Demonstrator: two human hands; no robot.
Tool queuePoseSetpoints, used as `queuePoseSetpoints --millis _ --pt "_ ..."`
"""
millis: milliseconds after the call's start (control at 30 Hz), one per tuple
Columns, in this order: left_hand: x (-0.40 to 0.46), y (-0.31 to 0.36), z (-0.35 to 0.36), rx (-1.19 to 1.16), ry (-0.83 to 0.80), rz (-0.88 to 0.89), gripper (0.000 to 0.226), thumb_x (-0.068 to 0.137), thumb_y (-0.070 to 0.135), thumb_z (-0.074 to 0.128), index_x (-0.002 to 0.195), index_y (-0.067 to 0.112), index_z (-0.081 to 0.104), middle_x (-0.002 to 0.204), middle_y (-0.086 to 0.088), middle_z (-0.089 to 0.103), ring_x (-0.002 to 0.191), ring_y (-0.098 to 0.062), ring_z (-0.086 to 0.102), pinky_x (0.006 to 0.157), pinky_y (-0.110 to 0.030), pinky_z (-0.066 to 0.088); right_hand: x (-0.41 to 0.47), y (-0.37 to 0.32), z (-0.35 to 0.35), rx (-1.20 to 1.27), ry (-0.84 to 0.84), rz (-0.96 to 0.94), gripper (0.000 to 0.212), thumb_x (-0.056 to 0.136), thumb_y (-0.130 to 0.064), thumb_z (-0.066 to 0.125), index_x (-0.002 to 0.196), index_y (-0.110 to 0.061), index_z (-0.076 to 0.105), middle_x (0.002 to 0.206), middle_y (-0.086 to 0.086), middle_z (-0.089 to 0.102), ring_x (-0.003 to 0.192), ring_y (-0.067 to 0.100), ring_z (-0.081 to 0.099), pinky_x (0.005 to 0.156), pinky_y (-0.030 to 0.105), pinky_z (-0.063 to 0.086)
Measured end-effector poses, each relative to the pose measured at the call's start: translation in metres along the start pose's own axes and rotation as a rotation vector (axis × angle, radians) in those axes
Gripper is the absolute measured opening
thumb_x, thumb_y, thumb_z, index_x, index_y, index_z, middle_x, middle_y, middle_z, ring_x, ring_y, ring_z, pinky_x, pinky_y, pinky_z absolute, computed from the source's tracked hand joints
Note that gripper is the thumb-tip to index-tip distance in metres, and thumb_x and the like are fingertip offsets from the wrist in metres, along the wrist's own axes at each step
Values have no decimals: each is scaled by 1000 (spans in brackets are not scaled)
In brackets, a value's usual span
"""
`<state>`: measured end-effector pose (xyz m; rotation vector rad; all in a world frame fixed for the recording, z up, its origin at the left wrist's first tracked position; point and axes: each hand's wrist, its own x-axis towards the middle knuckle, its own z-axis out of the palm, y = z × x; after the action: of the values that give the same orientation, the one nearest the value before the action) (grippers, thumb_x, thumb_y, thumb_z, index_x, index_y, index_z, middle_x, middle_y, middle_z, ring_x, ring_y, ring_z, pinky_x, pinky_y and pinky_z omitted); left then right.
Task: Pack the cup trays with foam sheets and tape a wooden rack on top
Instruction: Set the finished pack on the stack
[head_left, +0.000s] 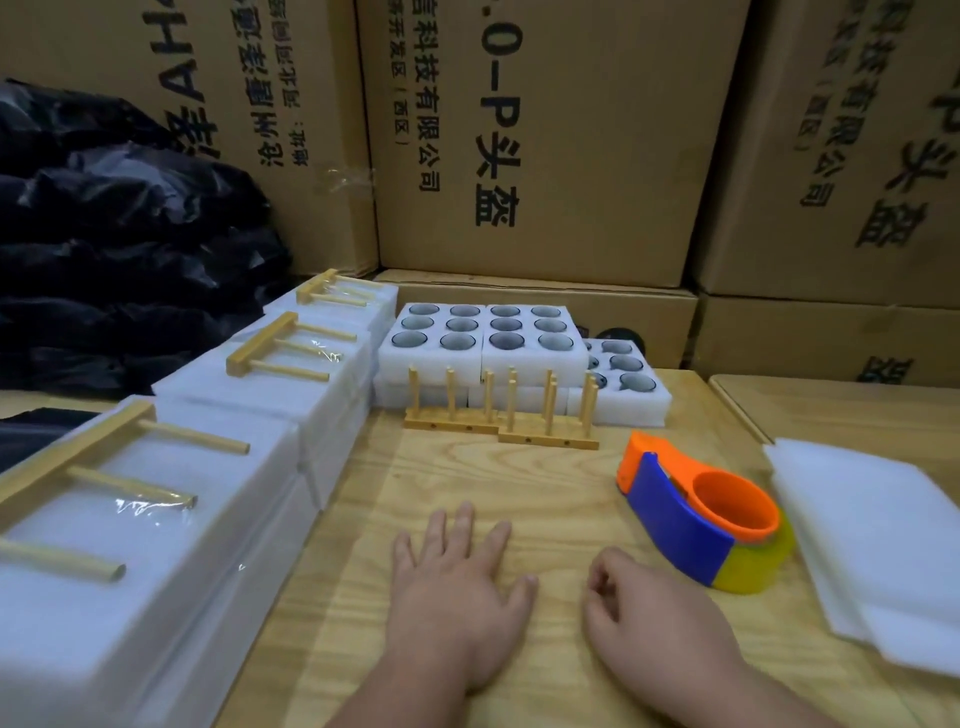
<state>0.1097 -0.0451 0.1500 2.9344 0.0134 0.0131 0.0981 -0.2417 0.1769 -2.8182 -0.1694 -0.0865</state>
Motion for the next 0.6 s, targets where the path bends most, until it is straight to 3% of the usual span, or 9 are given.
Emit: queuePoseSetpoints --millis 100,300,400,500,600 --pt "5 -1 4 -13 8 7 80 84 78 12 158 51 3 172 7 -9 157 -20 -14 122 -57 -10 33 -10 -19 -8 -60 -4 23 88 -50 50 85 -30 61 81 -11 68 83 10 65 69 32 55" --pt "6 -2 9 -57 56 7 81 82 80 11 157 53 1 171 10 -10 157 -18 -16 119 -56 -15 119 -42 -70 121 210 -123 9 92 -36 52 86 -32 58 74 -16 64 75 11 61 61 31 49" --pt "7 -3 9 -66 58 7 82 80 81 8 156 54 -3 171 10 -13 156 -18 -18 119 -55 -17 168 -52 -94 113 250 -184 19 94 -30 52 111 -31 60 94 -16 62 83 15 61 71 39 56" --pt "7 -4 10 -79 54 3 82 79 82 8 155 55 -5 170 12 -15 156 -17 -20 117 -56 -20 211 -55 -109 15 215 -217 39 95 -30 53 134 -28 54 126 2 56 112 26 54 88 44 52" --pt "8 -4 9 -92 44 -4 83 78 81 10 155 56 -5 169 13 -17 155 -17 -21 116 -55 -22 243 -56 -111 -50 94 -153 50 96 -37 51 145 -36 42 140 4 46 127 31 44 79 41 45"
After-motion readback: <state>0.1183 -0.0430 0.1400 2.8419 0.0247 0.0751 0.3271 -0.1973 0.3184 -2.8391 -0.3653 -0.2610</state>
